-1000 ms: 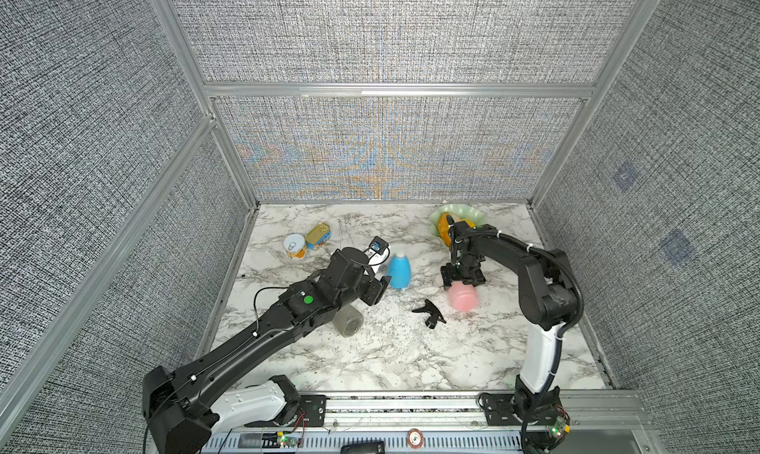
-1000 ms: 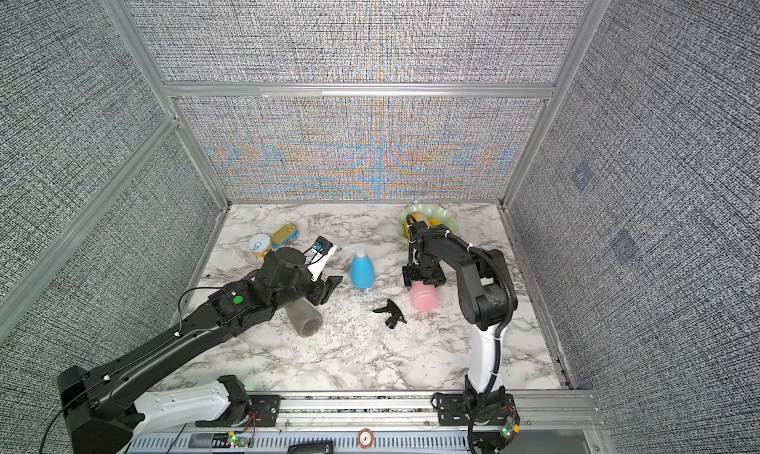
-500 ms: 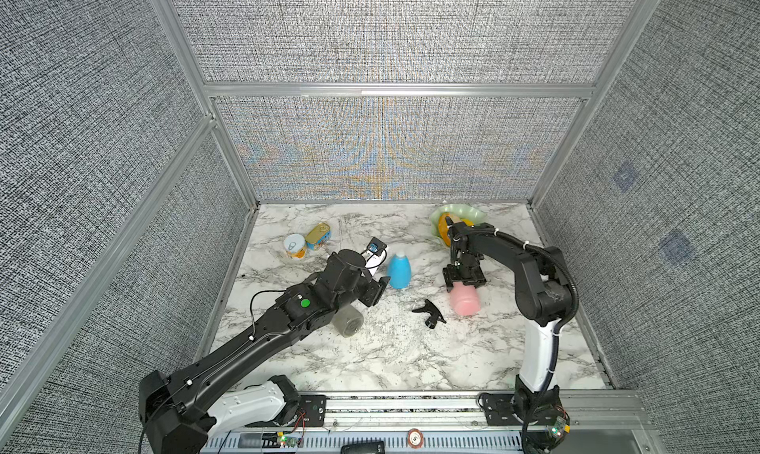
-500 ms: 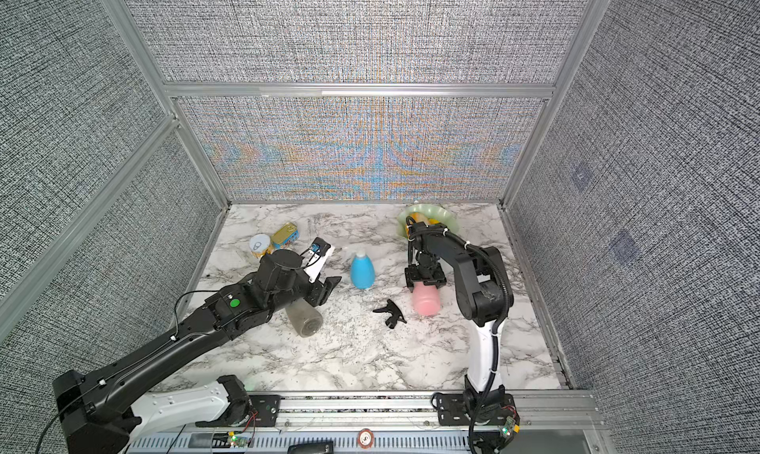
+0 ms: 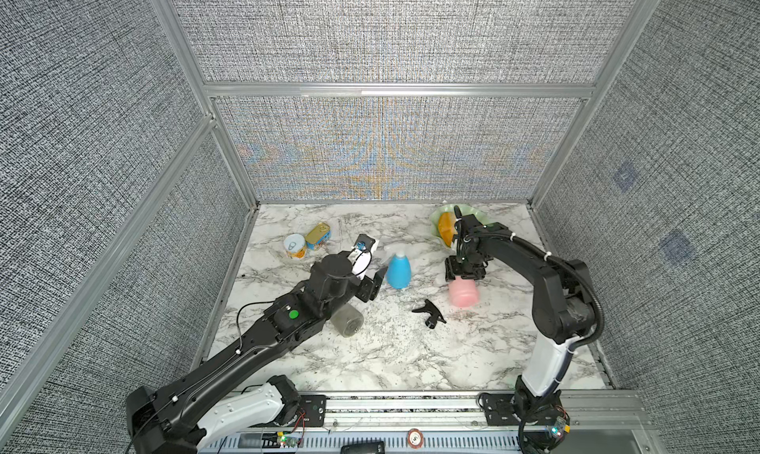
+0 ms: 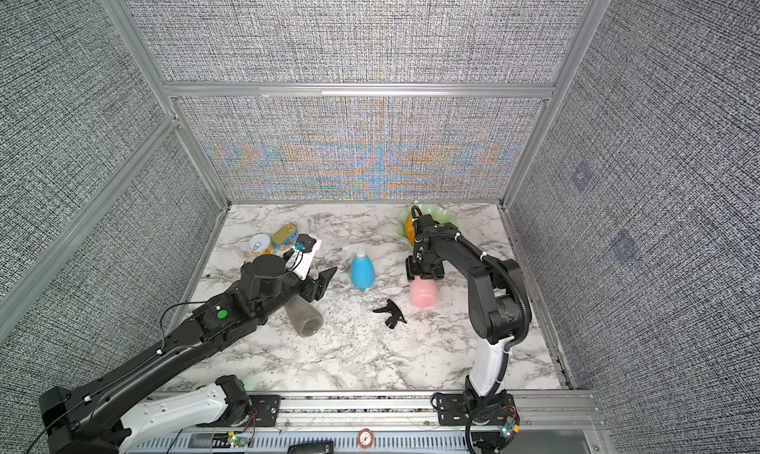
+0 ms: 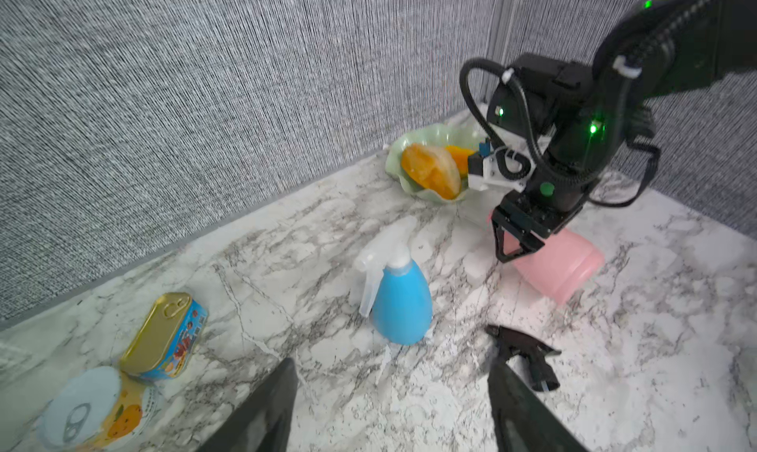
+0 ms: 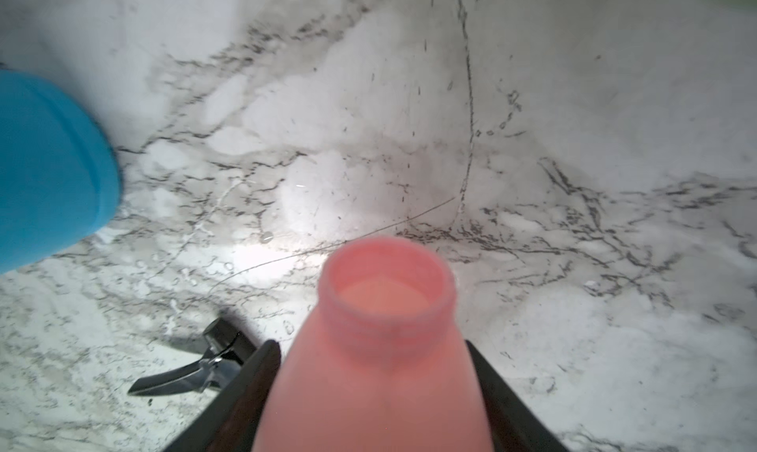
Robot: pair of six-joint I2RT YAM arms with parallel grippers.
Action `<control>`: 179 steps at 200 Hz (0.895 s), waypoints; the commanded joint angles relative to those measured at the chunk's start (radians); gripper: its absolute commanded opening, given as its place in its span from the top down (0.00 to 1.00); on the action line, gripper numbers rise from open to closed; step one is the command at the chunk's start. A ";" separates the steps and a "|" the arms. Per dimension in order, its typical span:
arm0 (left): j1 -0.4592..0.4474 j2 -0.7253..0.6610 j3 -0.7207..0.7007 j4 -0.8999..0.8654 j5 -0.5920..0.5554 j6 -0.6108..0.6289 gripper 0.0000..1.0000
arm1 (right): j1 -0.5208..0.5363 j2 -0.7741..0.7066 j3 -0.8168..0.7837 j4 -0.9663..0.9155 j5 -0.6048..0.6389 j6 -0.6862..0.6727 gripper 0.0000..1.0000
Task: Attach spray nozzles to spray bottles
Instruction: Pick up the spray bottle from the center of the board.
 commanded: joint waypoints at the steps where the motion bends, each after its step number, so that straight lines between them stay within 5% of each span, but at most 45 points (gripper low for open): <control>1: 0.001 -0.033 -0.042 0.186 0.054 0.014 0.25 | 0.010 -0.078 -0.032 0.055 0.013 0.014 0.33; 42: 0.001 -0.004 -0.088 0.355 0.192 -0.026 0.14 | 0.056 -0.345 -0.109 0.227 -0.003 0.056 0.33; 61: 0.001 0.042 -0.088 0.436 0.265 -0.065 0.01 | 0.107 -0.479 -0.129 0.342 0.010 0.087 0.33; 123: -0.002 0.197 -0.005 0.537 0.637 -0.068 0.01 | 0.385 -0.699 -0.120 0.618 0.162 0.131 0.32; 179: -0.008 0.229 -0.011 0.622 0.676 -0.107 0.01 | 0.519 -0.735 -0.129 0.707 0.221 0.140 0.32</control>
